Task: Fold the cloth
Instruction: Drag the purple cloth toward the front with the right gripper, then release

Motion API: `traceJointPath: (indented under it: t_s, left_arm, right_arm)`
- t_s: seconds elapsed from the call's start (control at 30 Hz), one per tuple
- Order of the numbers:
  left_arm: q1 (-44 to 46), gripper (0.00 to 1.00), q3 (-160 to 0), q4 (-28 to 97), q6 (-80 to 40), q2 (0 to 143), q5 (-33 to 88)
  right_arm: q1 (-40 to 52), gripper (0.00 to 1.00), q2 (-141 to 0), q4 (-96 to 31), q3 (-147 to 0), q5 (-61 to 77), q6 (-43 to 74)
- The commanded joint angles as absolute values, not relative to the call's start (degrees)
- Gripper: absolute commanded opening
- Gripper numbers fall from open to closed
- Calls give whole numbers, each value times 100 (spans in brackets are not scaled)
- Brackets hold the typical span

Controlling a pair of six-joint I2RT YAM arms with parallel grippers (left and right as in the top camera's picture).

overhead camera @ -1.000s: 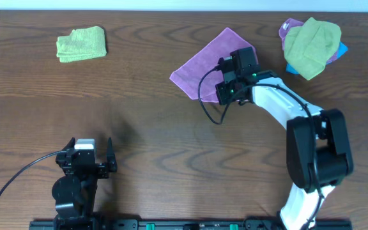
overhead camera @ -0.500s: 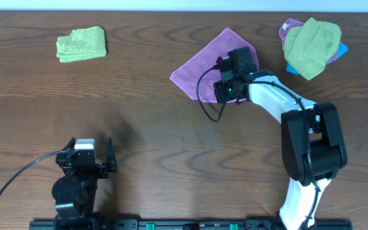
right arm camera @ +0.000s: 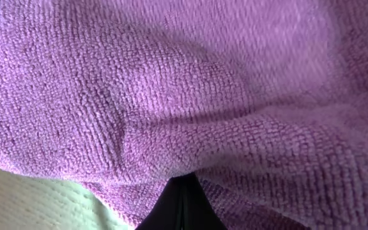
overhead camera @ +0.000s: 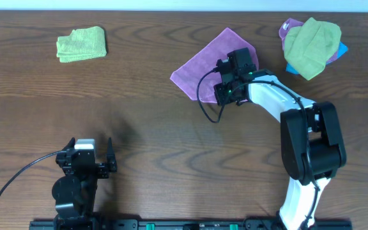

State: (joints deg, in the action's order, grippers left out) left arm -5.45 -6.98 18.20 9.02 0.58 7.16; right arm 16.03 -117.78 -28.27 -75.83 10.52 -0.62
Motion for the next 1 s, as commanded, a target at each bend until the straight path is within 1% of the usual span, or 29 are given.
traceJointPath:
  t_s: [0.0, 0.17, 0.4, 0.73, 0.97]
  left_arm:
    - [-528, 95, -572, 1876, 897, 25, 751]
    - [-528, 95, -572, 1876, 897, 25, 751]
    - [-528, 95, -572, 1876, 897, 25, 751]
    - [-528, 95, -572, 1876, 897, 25, 751]
    - [-528, 95, -572, 1879, 899, 25, 751]
  right_arm:
    - [1584, 1, -11826, -3033, -7623, 989, 14]
    - [1586, 1, -11826, -3391, -7623, 797, -5]
    - [1793, 1, -11826, -4298, -7623, 860, -5]
    - [2910, 1, -11802, -4910, -7625, 864, -5]
    - [3743, 2, -11657, -5087, -7730, 1050, -8]
